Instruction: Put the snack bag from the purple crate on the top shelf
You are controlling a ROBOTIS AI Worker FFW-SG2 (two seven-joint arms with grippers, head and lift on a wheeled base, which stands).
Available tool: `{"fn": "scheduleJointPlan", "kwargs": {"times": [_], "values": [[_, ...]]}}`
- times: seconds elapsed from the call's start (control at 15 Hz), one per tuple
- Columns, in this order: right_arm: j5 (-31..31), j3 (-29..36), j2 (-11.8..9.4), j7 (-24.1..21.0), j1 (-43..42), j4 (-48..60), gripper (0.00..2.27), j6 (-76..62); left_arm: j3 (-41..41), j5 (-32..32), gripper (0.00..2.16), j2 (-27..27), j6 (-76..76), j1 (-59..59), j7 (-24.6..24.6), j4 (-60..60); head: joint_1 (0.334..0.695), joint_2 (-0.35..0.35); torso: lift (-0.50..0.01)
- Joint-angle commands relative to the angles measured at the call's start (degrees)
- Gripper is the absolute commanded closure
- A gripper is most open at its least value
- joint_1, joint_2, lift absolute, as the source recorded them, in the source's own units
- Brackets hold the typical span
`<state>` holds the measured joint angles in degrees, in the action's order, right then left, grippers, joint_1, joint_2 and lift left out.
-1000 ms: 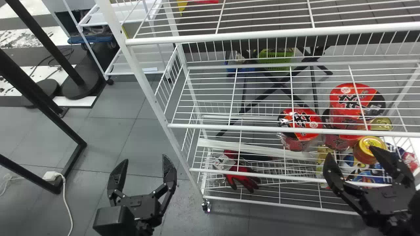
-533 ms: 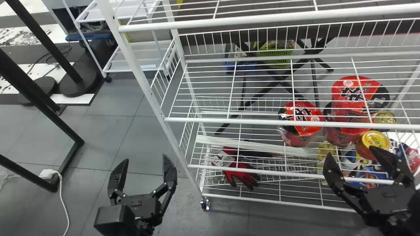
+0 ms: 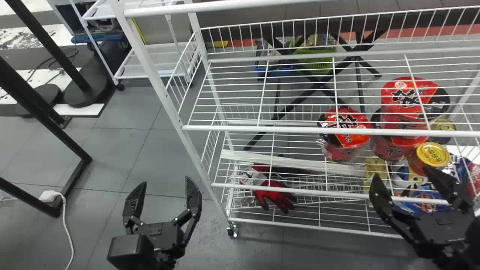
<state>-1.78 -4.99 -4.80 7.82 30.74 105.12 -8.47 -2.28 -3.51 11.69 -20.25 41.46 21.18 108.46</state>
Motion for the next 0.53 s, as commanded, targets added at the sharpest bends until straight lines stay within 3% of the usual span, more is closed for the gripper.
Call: {"fn": "scheduleJointPlan", "kwargs": {"times": [0.0, 0.47], "values": [[0.0, 0.0, 0.0, 0.0, 0.0, 0.0, 0.12, 0.0, 0.0, 0.0, 0.12, 0.0, 0.0, 0.0, 0.0, 0.0, 0.695, 0.215, -0.412], [0.0, -0.1, 0.1, 0.0, 0.0, 0.1, 0.12, 0.0, -0.1, 0.2, 0.12, 0.0, 0.5, 0.0, 0.0, 0.2, 0.695, 0.214, -0.44]]}}
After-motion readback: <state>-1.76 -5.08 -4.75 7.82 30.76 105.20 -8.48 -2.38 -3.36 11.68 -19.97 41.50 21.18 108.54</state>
